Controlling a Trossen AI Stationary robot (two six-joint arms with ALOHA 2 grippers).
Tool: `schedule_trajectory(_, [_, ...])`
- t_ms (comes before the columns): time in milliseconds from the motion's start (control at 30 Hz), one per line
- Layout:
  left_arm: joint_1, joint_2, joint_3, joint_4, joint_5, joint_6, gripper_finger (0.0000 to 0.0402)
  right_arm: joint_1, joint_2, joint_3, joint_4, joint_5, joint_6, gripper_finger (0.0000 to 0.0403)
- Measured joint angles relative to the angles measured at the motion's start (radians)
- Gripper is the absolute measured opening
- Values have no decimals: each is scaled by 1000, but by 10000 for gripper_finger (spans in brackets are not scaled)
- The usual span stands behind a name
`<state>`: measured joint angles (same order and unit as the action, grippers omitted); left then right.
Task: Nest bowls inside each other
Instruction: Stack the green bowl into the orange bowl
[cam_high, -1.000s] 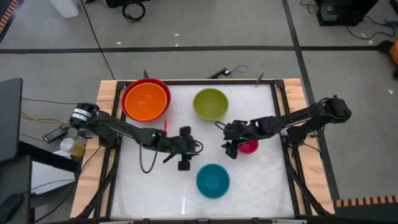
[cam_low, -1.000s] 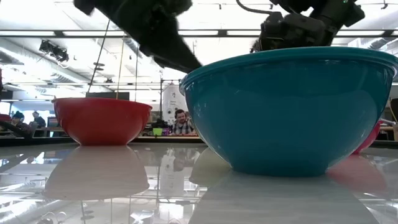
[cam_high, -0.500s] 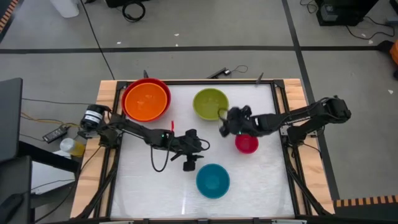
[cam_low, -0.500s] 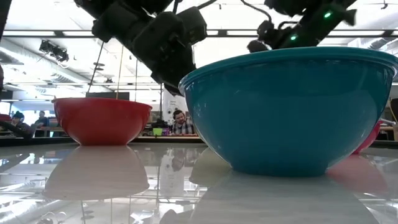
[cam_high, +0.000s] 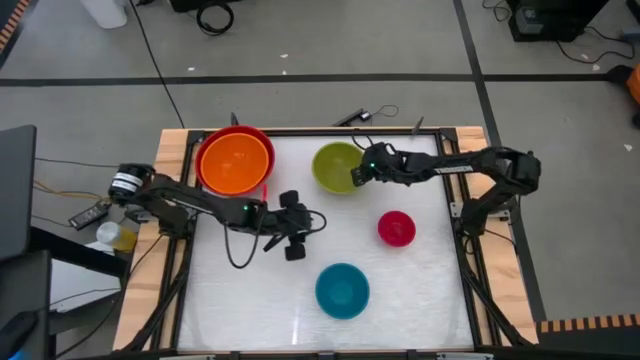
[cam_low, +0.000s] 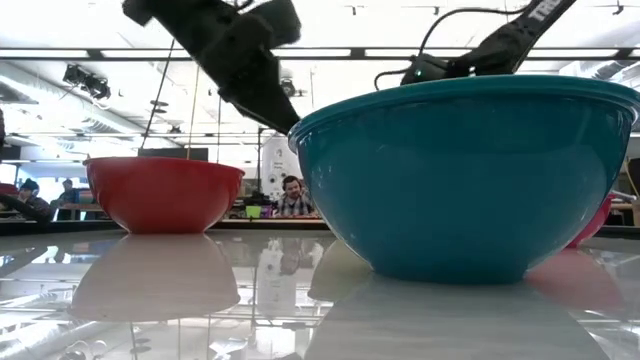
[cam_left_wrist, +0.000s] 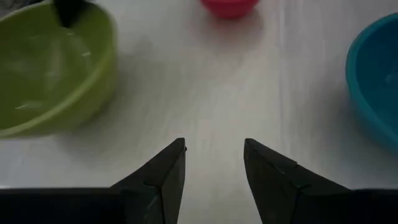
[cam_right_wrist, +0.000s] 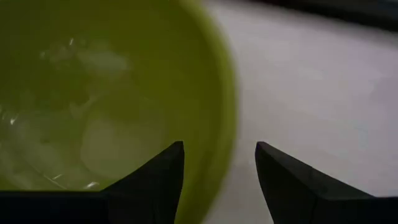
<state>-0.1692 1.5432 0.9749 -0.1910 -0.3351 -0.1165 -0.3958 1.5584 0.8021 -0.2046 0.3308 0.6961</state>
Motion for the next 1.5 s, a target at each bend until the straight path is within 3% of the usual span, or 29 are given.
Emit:
schedule_trajectory(133, [0,-70,0,-93,-61,-1,166,12,72,0,106,-91,-47,175])
schedule_trajectory(300, [-7,-208,0,-278,-191,-55,166,42,130,2,266,-182,-55,37])
schedule_trajectory(367, [-13,-270,0,-339,-231,-97,166,65,133,4,350,-188,-62,20])
schedule_trajectory(467, [-35,-358,0,-421,-291,-151,166,101,142,38,397,-195,-50,27])
schedule_trajectory(700, [-104,-476,0,-448,-391,-177,166,175,203,292,499,-89,-166,15])
schedule_trajectory(900, [-166,-490,0,-481,-500,-193,166,189,404,632,490,56,-254,21])
schedule_trajectory(1167, [-210,-484,-1,-669,-606,-359,166,171,695,1042,366,48,-245,28])
schedule_trajectory(1300, [-210,-483,-1,-730,-615,-414,166,160,810,1184,258,43,-248,59])
schedule_trajectory(1500, [-210,-484,-1,-739,-615,-423,166,137,879,1295,181,-48,-225,141])
